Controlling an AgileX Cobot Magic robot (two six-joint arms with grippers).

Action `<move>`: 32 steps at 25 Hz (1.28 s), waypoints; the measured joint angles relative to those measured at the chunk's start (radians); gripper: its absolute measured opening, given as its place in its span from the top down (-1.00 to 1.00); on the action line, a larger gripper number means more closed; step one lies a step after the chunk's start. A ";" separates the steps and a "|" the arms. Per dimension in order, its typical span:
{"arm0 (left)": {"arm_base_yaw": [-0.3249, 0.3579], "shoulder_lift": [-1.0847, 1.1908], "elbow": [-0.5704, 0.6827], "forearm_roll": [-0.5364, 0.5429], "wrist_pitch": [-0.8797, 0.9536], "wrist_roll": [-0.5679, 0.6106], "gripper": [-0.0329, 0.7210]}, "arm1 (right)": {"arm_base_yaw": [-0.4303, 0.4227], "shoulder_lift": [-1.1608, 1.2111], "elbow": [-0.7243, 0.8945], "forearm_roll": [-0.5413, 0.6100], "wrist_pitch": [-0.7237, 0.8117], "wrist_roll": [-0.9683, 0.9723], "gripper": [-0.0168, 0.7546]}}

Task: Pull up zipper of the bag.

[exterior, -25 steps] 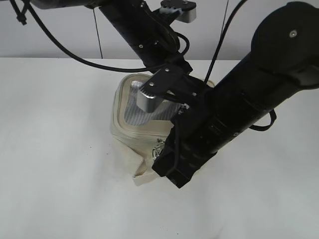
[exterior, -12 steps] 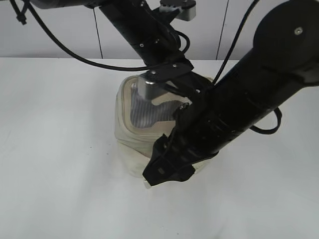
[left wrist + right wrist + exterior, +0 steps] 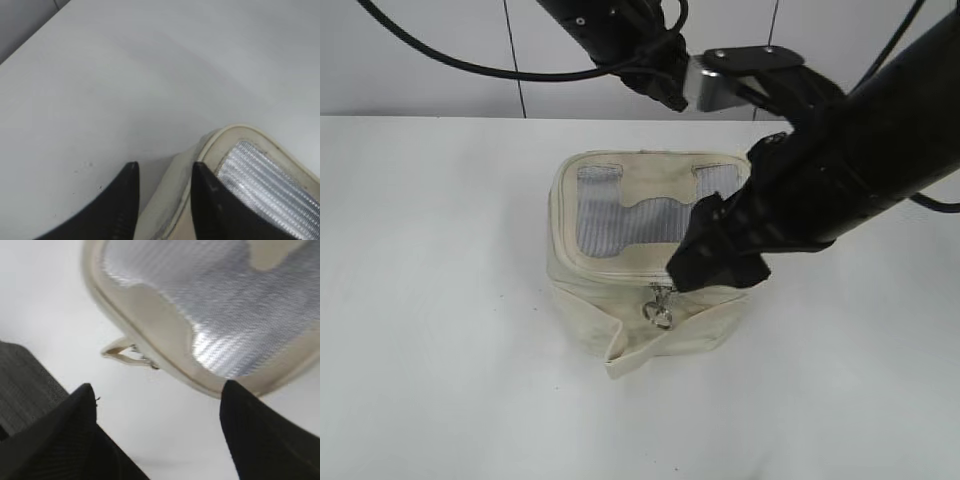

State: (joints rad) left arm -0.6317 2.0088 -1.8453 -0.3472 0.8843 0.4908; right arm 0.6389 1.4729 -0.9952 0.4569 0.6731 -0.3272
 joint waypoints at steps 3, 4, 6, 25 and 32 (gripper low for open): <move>0.017 -0.017 0.000 0.061 0.022 -0.033 0.18 | -0.075 0.000 0.000 -0.043 -0.002 0.057 -0.59; 0.024 -0.022 0.000 0.093 0.032 -0.057 0.18 | -0.105 0.000 0.000 -0.045 -0.002 0.071 -0.59; 0.041 -0.035 0.000 0.164 0.066 -0.125 0.17 | -0.166 0.000 0.000 -0.051 -0.003 0.086 -0.59; 0.261 -0.398 0.156 0.465 0.330 -0.449 0.17 | -0.410 -0.094 0.000 -0.571 0.251 0.479 -0.57; 0.310 -0.758 0.576 0.464 0.328 -0.482 0.17 | -0.410 -0.278 0.013 -0.582 0.382 0.481 -0.57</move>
State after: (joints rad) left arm -0.3217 1.2511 -1.2698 0.1165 1.2122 0.0091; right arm 0.2290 1.1950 -0.9820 -0.1253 1.0551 0.1543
